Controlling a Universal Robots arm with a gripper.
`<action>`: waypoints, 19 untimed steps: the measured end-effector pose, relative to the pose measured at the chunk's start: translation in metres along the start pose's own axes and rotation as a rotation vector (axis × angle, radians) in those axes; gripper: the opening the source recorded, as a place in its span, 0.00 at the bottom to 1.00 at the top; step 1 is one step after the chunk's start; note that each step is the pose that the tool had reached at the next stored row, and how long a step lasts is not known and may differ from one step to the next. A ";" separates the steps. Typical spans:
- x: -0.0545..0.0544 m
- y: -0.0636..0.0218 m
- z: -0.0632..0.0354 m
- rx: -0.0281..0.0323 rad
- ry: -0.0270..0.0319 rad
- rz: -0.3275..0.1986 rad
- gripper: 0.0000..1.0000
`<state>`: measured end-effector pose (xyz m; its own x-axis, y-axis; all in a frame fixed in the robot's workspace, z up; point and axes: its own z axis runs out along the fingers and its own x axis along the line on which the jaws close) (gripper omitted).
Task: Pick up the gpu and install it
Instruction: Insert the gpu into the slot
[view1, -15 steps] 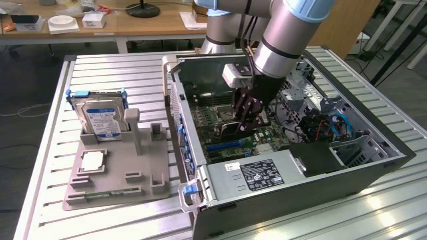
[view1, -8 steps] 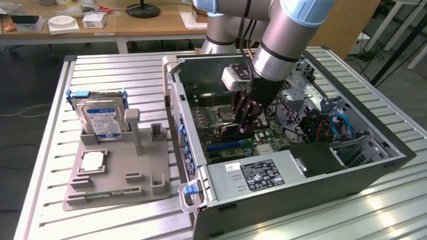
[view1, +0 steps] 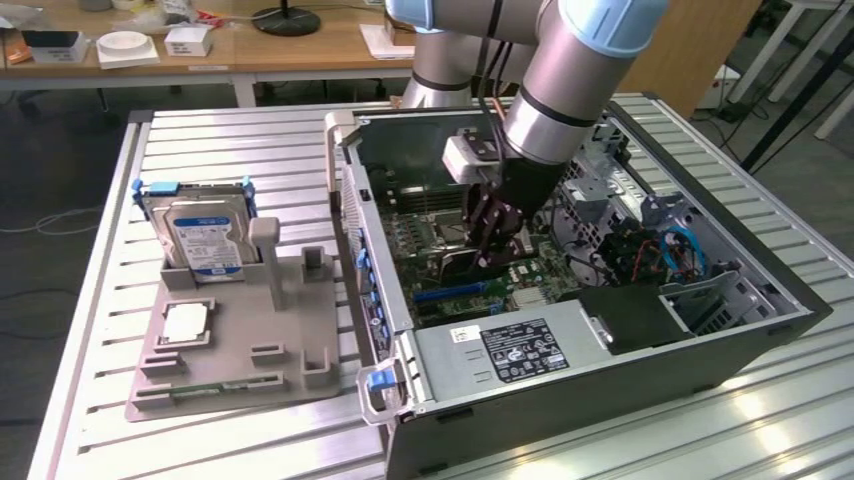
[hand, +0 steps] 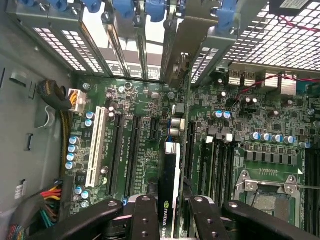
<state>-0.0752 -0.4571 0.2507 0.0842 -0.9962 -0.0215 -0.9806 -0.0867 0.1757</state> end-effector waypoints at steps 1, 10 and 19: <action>0.000 0.0000 0.0000 0.0000 0.0000 0.000 0.28; 0.000 0.0012 0.0051 0.0013 -0.0012 0.007 0.28; 0.000 -0.0005 0.0063 -0.0022 -0.0014 0.007 0.28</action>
<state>-0.0758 -0.4571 0.2444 0.0773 -0.9968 -0.0217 -0.9808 -0.0799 0.1780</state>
